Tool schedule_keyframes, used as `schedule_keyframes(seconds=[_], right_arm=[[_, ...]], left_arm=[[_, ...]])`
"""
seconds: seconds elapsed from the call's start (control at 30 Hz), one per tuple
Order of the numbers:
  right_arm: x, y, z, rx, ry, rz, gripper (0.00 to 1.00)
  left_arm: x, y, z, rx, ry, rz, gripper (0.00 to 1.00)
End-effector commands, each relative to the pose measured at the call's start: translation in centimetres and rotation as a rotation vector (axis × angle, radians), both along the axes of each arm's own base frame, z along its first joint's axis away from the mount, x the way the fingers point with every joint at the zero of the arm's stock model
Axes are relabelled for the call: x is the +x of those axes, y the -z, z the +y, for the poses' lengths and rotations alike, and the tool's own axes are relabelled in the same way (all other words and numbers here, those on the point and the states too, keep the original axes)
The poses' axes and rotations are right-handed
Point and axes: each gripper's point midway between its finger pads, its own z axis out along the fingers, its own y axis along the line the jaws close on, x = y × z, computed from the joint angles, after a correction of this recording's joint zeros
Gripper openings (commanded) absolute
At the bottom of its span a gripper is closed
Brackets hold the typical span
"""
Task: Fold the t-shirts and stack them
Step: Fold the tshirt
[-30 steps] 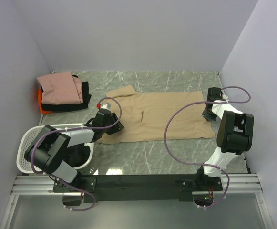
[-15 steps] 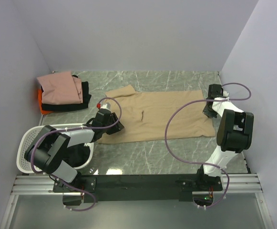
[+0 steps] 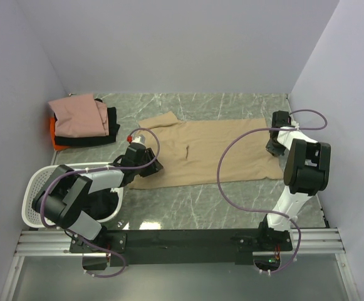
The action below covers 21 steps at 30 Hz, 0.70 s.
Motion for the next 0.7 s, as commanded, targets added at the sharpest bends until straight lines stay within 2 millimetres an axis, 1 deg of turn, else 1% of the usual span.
schedule_keyframes(seconds=[0.0,0.03,0.07,0.1,0.13,0.17,0.2,0.23,0.27,0.3,0.33,0.37,0.4,0.43,0.47,0.5,0.53,0.57,0.6,0.63,0.67], right_arm=[[1.4,-2.4,-0.8,-0.054,-0.001,-0.058,0.21],[1.4,-3.1,-0.8,-0.057,0.001,-0.077,0.29],[1.4,-3.5,-0.6,-0.054,-0.002,-0.088,0.39],[1.1,-3.7,-0.4,-0.047,-0.005,-0.096,0.42],[1.2,-4.9,-0.4,-0.048,-0.006,-0.13,0.45],[1.2,-5.5,-0.1,-0.046,-0.014,-0.15,0.52],[0.9,-5.7,0.3,-0.037,-0.021,-0.158,0.55],[0.9,-6.9,0.5,-0.035,-0.025,-0.197,0.58],[0.9,-7.8,1.4,-0.024,-0.047,-0.234,0.61],[1.0,-8.2,2.0,-0.017,-0.064,-0.252,0.62],[1.1,-8.5,2.8,-0.007,-0.084,-0.272,0.62],[1.6,-8.8,4.7,0.007,-0.132,-0.295,0.63],[1.4,-8.6,5.9,0.024,-0.161,-0.296,0.63],[1.6,-8.8,7.4,0.052,-0.199,-0.317,0.63],[1.9,-8.9,8.8,0.069,-0.233,-0.334,0.63],[1.8,-8.4,11.6,0.096,-0.3,-0.329,0.63],[1.9,-8.0,13.7,0.148,-0.345,-0.335,0.63],[2.2,-7.9,15.1,0.173,-0.379,-0.345,0.63],[2.0,-7.1,17.4,0.202,-0.429,-0.329,0.63],[2.0,-6.8,18.6,0.226,-0.445,-0.329,0.63],[2.1,-6.5,19.9,0.256,-0.474,-0.333,0.63]], left_arm=[[-1.0,1.0,1.0,0.043,0.016,0.025,0.47],[-0.9,0.8,1.0,0.044,0.011,0.023,0.47],[-0.8,0.6,1.0,0.045,0.01,0.017,0.47],[-0.8,0.5,1.1,0.049,0.01,0.015,0.47],[-0.6,0.0,1.1,0.048,0.006,0.002,0.47],[-0.5,-0.3,1.3,0.058,0.003,-0.004,0.47],[-0.4,-0.7,1.2,0.057,0.007,-0.012,0.47],[-0.2,-1.7,1.1,0.049,0.008,-0.033,0.47],[0.3,-2.7,1.5,0.062,-0.013,-0.064,0.47],[0.4,-2.8,1.6,0.067,-0.019,-0.065,0.47],[0.7,-3.8,1.6,0.062,-0.023,-0.088,0.47],[1.0,-4.5,1.8,0.074,-0.036,-0.099,0.48],[1.2,-5.1,1.9,0.081,-0.04,-0.108,0.48],[1.5,-5.8,1.9,0.081,-0.047,-0.123,0.48],[2.3,-7.1,1.8,0.08,-0.056,-0.149,0.48],[2.5,-7.4,2.1,0.098,-0.068,-0.15,0.48],[2.8,-7.7,2.1,0.101,-0.074,-0.154,0.48],[3.5,-8.7,1.7,0.092,-0.076,-0.174,0.48],[3.9,-8.6,1.5,0.093,-0.081,-0.174,0.48],[4.1,-8.6,1.1,0.092,-0.075,-0.175,0.48],[4.5,-8.9,0.4,0.084,-0.07,-0.18,0.48]])
